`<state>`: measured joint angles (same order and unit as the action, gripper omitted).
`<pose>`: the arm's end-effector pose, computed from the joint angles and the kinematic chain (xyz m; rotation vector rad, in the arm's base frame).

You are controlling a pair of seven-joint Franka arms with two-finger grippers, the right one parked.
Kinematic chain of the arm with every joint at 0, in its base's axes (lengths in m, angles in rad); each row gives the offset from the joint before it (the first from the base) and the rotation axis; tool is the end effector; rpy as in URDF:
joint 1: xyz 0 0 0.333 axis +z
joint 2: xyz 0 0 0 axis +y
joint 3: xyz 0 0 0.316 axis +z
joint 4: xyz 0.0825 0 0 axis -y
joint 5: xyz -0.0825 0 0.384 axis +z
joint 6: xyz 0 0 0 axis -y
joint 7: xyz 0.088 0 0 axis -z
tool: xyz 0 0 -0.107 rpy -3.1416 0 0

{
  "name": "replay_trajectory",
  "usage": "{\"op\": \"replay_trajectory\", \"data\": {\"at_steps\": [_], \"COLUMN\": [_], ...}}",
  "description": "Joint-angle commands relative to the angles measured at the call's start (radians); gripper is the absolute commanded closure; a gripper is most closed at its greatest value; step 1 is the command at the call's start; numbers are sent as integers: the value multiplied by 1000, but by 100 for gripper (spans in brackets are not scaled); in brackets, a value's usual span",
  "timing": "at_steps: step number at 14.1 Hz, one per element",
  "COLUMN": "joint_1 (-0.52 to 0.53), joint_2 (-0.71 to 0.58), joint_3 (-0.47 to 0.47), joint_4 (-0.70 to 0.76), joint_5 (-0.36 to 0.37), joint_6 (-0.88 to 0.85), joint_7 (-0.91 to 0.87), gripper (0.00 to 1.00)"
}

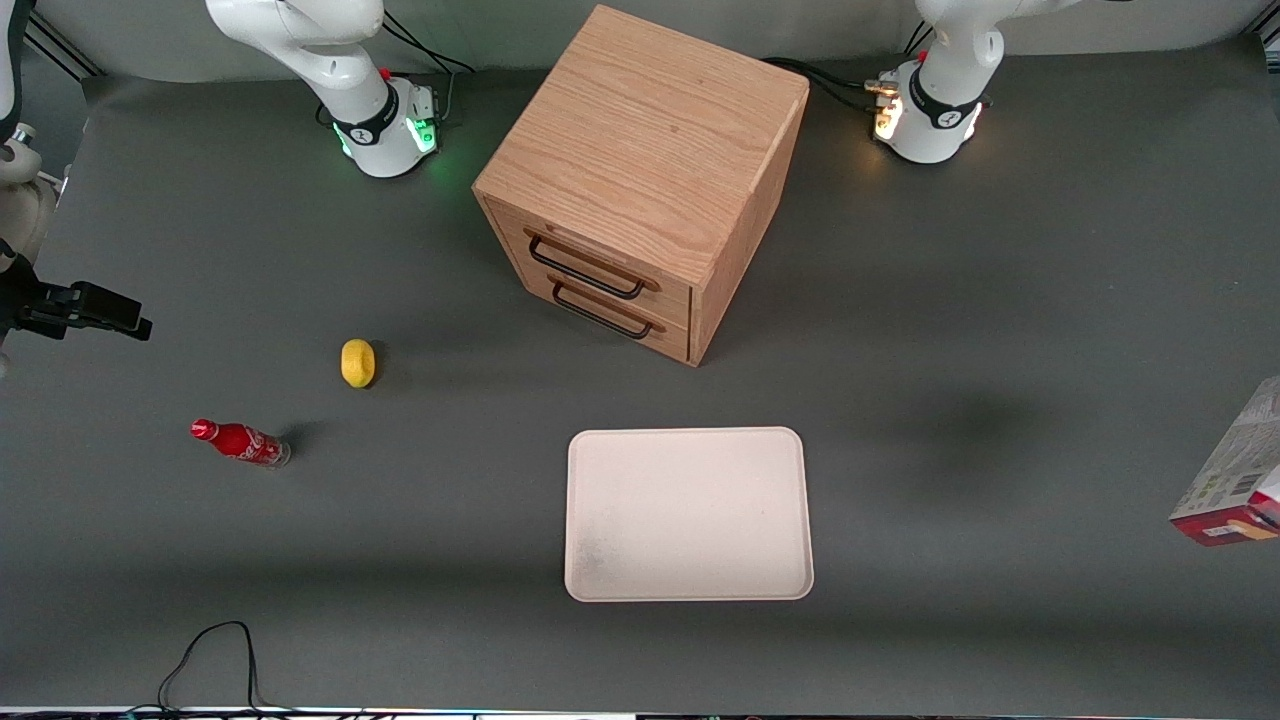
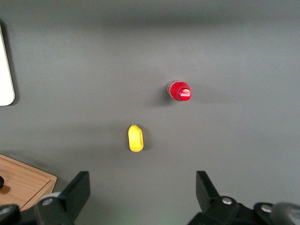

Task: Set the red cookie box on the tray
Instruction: 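Lift the cookie box upright with the left gripper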

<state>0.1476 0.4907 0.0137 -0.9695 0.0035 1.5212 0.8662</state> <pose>0.6800 0.1082 0.5958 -2.9106 1.0731 -0.0749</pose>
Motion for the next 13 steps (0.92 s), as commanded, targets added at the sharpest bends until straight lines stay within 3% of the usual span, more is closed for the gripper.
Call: {"op": "replay_trajectory", "data": {"at_steps": [1, 3, 10, 13], "joint_1": [-64, -144, -459, -551], "joint_2": [-27, -34, -11, 22], "joint_3": [-15, -15, -15, -29], "joint_4": [5, 5, 9, 8], "joint_5": [-5, -2, -8, -8], "joint_6": [-36, -47, 40, 82], "joint_7": [-198, -354, -1210, -1423], "gripper": [100, 100, 100, 100]}}
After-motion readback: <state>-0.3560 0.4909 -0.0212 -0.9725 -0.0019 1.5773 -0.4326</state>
